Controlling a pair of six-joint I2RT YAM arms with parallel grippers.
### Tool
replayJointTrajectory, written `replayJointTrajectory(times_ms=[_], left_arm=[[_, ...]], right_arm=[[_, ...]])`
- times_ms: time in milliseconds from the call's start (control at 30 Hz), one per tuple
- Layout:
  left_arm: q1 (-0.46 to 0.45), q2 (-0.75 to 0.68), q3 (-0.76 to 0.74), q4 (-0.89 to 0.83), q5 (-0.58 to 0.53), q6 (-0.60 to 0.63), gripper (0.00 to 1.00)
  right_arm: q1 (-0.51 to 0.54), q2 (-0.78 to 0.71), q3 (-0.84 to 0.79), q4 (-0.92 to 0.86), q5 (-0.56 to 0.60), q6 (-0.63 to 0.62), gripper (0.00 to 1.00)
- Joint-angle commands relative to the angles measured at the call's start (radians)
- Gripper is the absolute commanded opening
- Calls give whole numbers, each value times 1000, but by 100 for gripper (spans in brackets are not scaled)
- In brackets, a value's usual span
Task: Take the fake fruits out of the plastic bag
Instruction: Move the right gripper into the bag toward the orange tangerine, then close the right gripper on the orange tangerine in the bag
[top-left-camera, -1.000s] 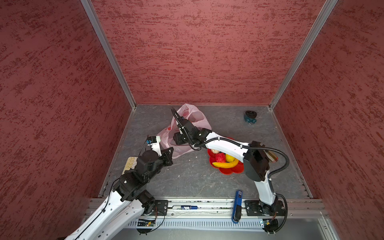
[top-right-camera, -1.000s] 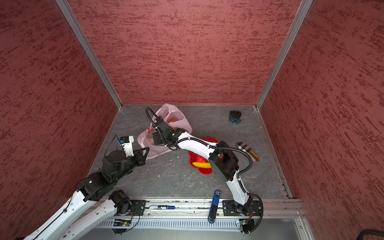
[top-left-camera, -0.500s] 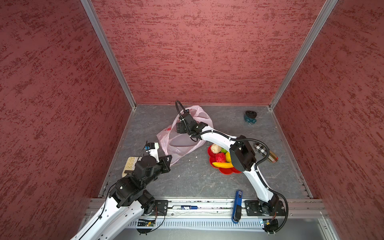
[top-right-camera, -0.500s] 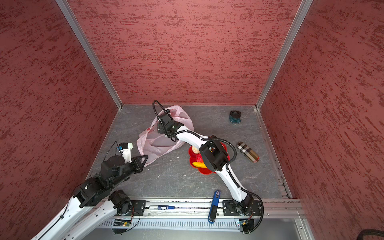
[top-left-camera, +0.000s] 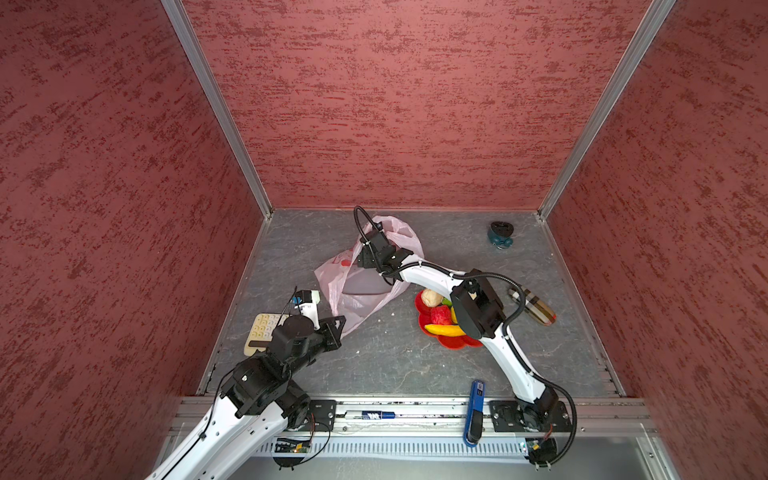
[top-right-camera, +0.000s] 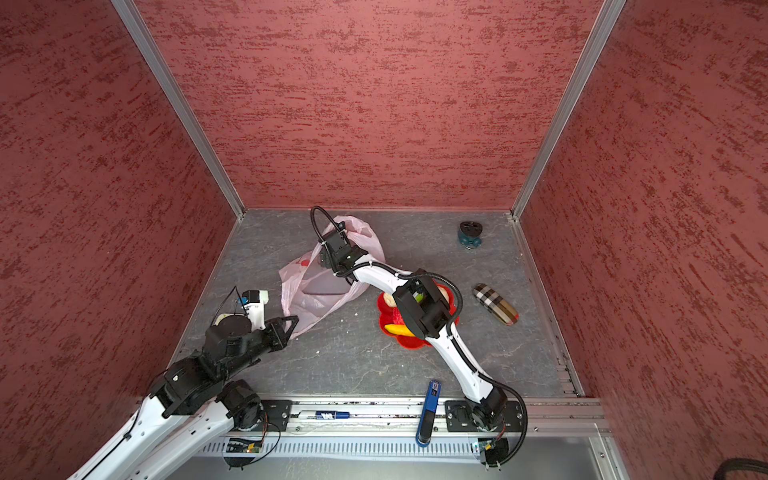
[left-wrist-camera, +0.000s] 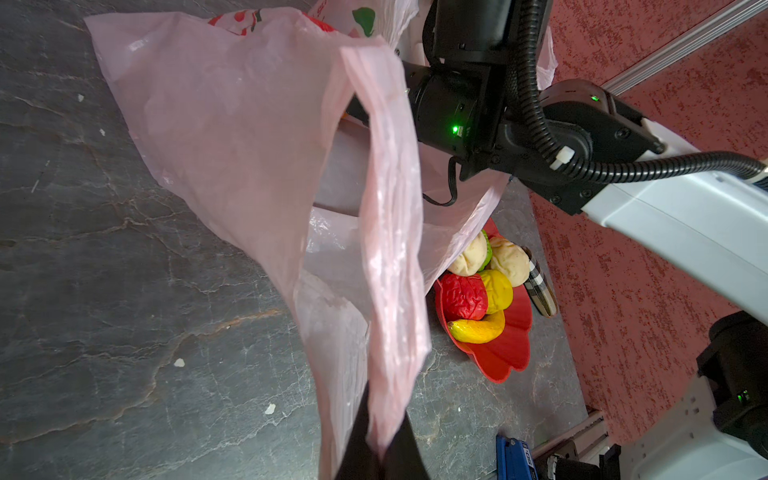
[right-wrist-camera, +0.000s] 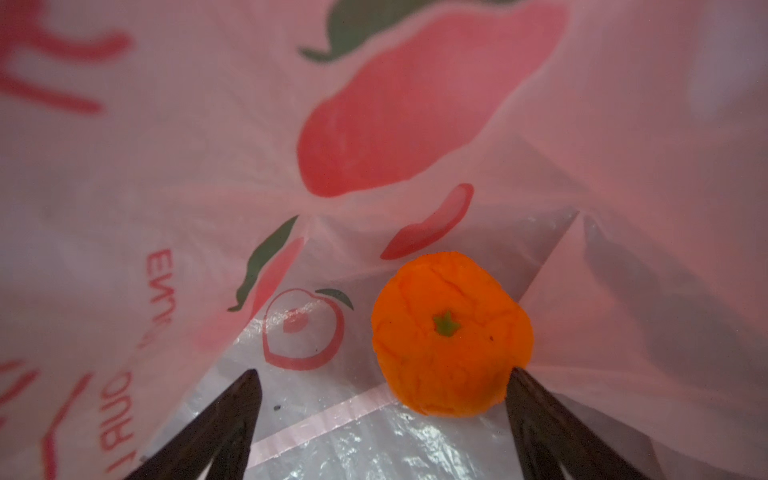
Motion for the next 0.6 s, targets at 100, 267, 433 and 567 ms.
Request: replayJointTrajectory(times_ms=[100, 267, 433, 567], left_arm=[[-5, -10, -10, 2, 18, -10, 1], [-9, -15, -15, 3, 26, -15, 1], [-11, -22, -17, 7, 24, -16, 1], [-11, -21, -18, 11, 25, -12, 1]], right_arm=[[-17, 36, 21, 41, 48, 53, 93], [-25, 51, 24, 55, 42, 74, 93], [-38, 69, 41, 46, 31, 86, 93], [-45, 80, 50, 46, 13, 94, 91]])
